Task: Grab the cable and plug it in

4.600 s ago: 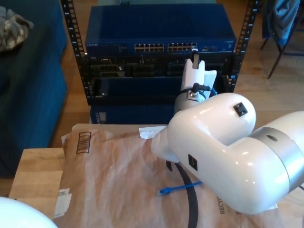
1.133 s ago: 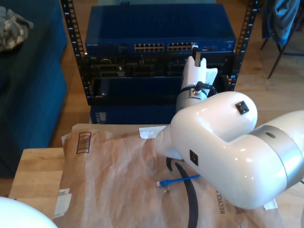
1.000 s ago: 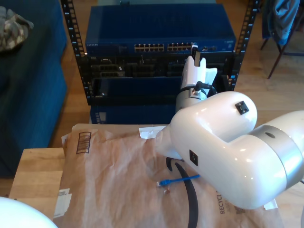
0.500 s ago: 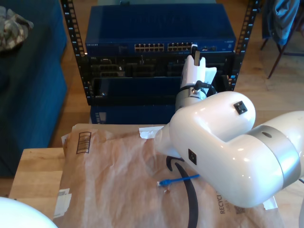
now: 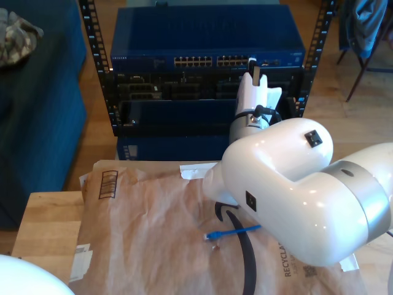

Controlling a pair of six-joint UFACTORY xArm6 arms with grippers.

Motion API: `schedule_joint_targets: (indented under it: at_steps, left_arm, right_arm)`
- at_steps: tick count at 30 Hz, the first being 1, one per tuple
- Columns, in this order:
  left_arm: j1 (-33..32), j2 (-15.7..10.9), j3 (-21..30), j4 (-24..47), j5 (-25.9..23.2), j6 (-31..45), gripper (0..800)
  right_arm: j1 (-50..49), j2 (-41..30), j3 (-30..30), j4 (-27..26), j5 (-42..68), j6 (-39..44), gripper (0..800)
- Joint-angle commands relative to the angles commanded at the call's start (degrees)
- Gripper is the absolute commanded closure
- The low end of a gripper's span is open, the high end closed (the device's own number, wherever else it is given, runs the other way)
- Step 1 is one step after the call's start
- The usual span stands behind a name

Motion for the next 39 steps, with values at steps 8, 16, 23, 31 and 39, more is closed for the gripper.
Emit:
schedule_joint_targets:
  at_steps: [8,16,23,31,39]
  left_arm:
    - [0.0,0.0,0.0,0.0,0.0,0.0,0]
    - [0.0,0.0,0.0,0.0,0.0,0.0,0]
    - [0.0,0.0,0.0,0.0,0.0,0.0,0]
    - [0.0,0.0,0.0,0.0,0.0,0.0,0]
    - [0.0,0.0,0.0,0.0,0.0,0.0,0]
  right_arm:
    - [1.6,-7.6,9.1,0.1,0.4,0.0,485]
    - [1.5,-21.3,24.2,-0.2,8.0,-0.3,366]
    - [-6.4,-35.6,33.6,-9.2,20.4,-0.7,212]
    - [-20.3,-45.8,35.0,-22.7,44.4,-1.5,14]
    - [-34.5,-54.1,35.4,-23.9,64.8,-1.5,4]
